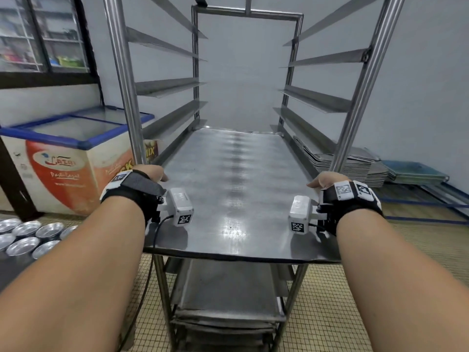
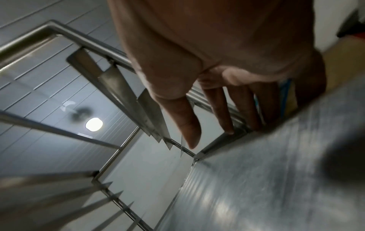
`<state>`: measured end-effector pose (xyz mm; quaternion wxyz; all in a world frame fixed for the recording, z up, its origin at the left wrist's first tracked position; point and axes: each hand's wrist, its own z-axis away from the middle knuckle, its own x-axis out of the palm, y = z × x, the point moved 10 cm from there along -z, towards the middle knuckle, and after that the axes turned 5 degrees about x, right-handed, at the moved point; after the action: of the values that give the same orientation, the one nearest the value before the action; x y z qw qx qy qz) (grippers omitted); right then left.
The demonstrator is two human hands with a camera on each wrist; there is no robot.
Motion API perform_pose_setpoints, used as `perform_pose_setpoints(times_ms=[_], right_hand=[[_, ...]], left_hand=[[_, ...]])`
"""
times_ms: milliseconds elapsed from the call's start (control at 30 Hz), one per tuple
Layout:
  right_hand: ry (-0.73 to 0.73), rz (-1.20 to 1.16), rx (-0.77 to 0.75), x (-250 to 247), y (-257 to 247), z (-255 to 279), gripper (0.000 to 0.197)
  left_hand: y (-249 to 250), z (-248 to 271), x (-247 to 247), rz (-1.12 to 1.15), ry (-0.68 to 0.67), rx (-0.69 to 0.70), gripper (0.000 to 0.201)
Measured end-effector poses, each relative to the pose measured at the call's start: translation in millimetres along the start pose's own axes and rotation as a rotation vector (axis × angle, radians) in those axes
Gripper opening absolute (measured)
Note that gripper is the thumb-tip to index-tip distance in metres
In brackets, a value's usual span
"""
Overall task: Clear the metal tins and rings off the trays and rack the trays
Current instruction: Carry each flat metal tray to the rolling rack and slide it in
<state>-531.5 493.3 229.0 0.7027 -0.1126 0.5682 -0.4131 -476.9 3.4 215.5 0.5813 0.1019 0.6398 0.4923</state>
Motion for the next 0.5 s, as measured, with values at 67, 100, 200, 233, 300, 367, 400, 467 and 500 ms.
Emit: perform_pose_setpoints(times_ms=[67, 100, 200, 233, 300, 367, 400, 467, 500], right_hand=[[0.024, 0.009, -0.008, -6, -3, 4, 0.023], [0.016, 0.027, -0.035, -6, -8, 8, 0.019], [-0.008, 0.099, -0.143, -4, -23, 12, 0.027], [-0.014, 0.094, -0.149, -5, -26, 16, 0.028], [0.006, 0.101, -0.145, -11, -29, 29, 0.026], [0.03, 0.109, -0.075, -16, -20, 47, 0.031], [0.04, 0.12, -0.051, -18, -14, 55, 0.04], [0.02, 0.161, -0.07, -14, -9, 77, 0.046], [0.001, 0.176, -0.081, -10, -6, 90, 0.045]], left_hand=[[2, 5, -6, 0.144, 0.022, -0.003, 0.069], [6, 12, -9, 0.184, 0.024, 0.011, 0.072], [26, 30, -18, 0.205, -0.024, 0.1, 0.082], [32, 39, -18, 0.209, -0.057, 0.125, 0.08], [39, 58, -13, 0.208, -0.14, 0.181, 0.068], [41, 80, -6, 0.177, -0.222, 0.229, 0.064], [41, 92, -3, 0.151, -0.247, 0.259, 0.061], [39, 114, -2, 0.077, -0.266, 0.326, 0.057], [39, 127, -1, 0.017, -0.285, 0.365, 0.055]])
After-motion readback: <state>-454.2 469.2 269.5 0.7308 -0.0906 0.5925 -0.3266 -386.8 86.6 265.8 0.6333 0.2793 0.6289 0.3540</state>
